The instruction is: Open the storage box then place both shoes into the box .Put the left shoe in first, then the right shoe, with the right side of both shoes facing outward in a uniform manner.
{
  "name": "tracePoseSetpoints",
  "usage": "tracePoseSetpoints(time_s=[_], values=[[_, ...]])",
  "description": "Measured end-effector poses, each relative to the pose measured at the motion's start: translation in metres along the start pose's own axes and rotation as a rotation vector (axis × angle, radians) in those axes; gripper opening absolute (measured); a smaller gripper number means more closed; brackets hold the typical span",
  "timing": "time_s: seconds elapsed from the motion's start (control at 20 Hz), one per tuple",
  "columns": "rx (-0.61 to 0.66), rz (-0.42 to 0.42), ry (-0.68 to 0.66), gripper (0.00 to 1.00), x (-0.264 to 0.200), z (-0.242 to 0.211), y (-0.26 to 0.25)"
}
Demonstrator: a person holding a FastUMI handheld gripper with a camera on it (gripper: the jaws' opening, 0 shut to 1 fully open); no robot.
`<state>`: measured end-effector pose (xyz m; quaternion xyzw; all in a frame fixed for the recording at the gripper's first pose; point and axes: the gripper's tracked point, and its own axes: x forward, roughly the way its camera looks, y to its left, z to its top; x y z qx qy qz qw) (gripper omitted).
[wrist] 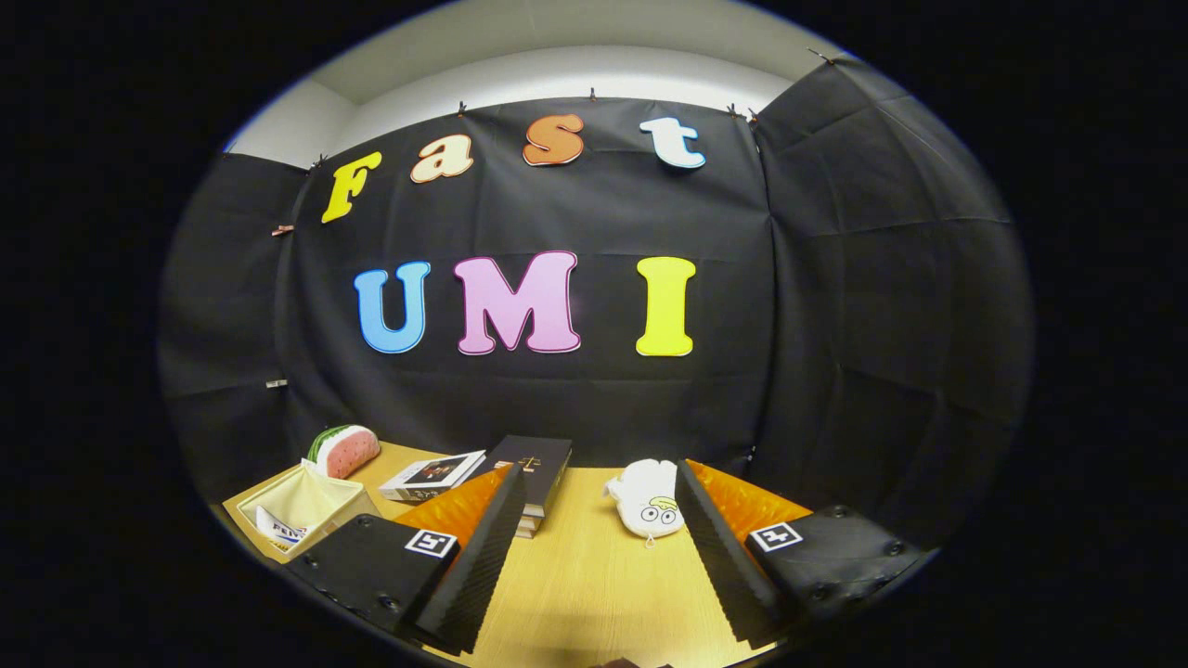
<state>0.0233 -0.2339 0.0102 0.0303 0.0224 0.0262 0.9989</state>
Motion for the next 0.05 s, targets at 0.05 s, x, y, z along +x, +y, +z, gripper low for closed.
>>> tracePoseSetpoints(time_s=[0.05], values=[[-0.001, -0.006, -0.009, 0.98, -0.0015, 0.0008, -0.0019]])
